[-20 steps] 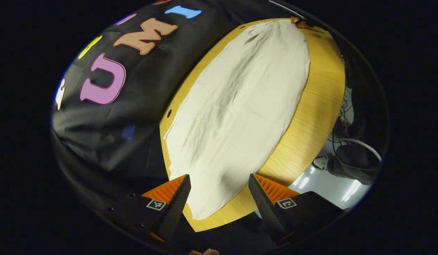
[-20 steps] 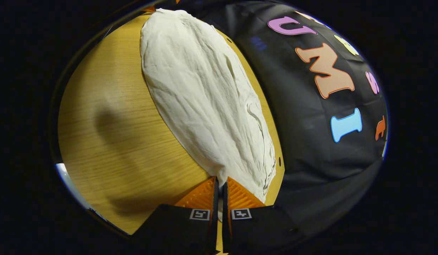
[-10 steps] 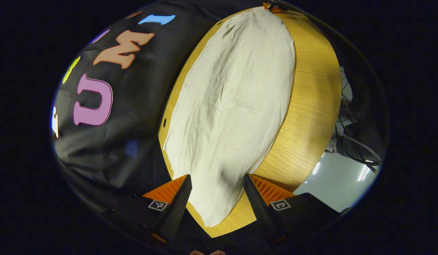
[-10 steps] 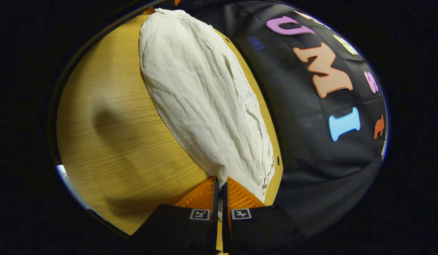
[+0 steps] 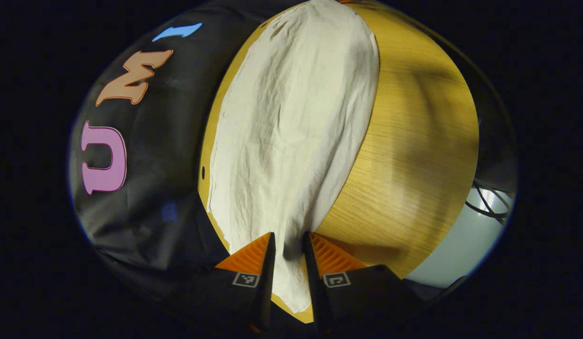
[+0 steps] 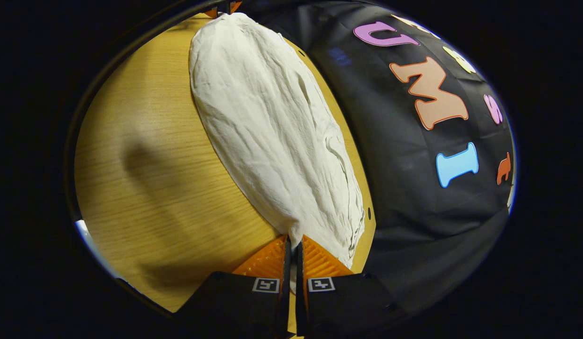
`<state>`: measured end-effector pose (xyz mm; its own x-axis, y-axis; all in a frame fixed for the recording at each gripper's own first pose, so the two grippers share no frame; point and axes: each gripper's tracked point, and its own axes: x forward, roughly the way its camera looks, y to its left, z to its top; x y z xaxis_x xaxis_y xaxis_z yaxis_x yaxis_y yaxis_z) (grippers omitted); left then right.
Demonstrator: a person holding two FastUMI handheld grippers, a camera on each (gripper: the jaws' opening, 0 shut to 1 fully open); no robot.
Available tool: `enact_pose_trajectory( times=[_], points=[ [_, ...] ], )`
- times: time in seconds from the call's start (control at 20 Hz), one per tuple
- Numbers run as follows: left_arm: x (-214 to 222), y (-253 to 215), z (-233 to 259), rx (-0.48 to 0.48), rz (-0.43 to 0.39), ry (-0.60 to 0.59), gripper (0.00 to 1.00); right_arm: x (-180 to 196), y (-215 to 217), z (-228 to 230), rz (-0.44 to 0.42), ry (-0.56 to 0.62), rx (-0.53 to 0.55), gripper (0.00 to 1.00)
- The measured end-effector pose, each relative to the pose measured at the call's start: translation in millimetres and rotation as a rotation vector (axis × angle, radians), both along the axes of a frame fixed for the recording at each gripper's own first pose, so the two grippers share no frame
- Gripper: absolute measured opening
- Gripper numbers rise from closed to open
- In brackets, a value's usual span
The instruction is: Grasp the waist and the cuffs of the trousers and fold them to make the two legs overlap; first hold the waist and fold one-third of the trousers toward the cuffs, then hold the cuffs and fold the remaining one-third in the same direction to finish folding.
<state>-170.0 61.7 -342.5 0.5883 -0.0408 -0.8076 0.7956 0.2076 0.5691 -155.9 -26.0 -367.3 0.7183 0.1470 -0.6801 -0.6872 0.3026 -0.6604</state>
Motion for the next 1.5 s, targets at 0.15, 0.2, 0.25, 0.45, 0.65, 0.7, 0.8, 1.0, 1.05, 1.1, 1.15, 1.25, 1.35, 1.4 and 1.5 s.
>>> enact_pose_trajectory(
  times=[0.15,0.2,0.25,0.45,0.65,0.7,0.8,1.0,1.05,1.1,1.15,1.25,1.35,1.4,1.5],
  points=[
    [-7,-2,-4,-0.007,0.009,0.026,0.15,0,-1,-1,-0.003,0.007,0.005,0.08],
    [-8,-4,-3,-0.008,0.012,0.027,0.03,0,-1,-1,-0.002,0.011,0.007,0.08],
    [-8,-3,-4,-0.015,0.013,0.026,0.05,1,-1,-1,-0.009,0.018,0.013,0.05],
    [1,1,2,-0.064,0.093,0.008,0.00,10,-5,12,-0.052,-0.001,0.045,0.08],
    [24,7,30,-0.099,0.139,-0.062,0.00,33,-7,48,-0.090,-0.091,0.086,0.08],
    [34,8,38,-0.098,0.146,-0.086,0.00,37,-6,58,-0.095,-0.111,0.095,0.08],
    [50,6,52,-0.100,0.162,-0.126,0.00,49,-5,74,-0.099,-0.155,0.112,0.08],
    [80,6,81,-0.083,0.163,-0.192,0.00,70,-7,98,-0.115,-0.210,0.149,0.08],
    [85,7,88,-0.077,0.164,-0.206,0.00,76,-7,103,-0.118,-0.221,0.160,0.08],
    [92,7,93,-0.070,0.166,-0.218,0.00,81,-7,108,-0.119,-0.230,0.170,0.08],
    [99,7,100,-0.064,0.169,-0.231,0.00,85,-6,112,-0.118,-0.240,0.181,0.08],
    [112,7,109,-0.050,0.175,-0.251,0.00,98,-4,121,-0.116,-0.259,0.204,0.08],
    [130,4,119,-0.041,0.160,-0.279,0.00,114,-1,129,-0.121,-0.283,0.225,0.08],
    [142,3,123,-0.032,0.153,-0.297,0.00,126,-1,131,-0.129,-0.290,0.233,0.08],
    [161,2,128,-0.059,0.165,-0.311,0.00,149,1,135,-0.149,-0.301,0.232,0.08]
  ],
)
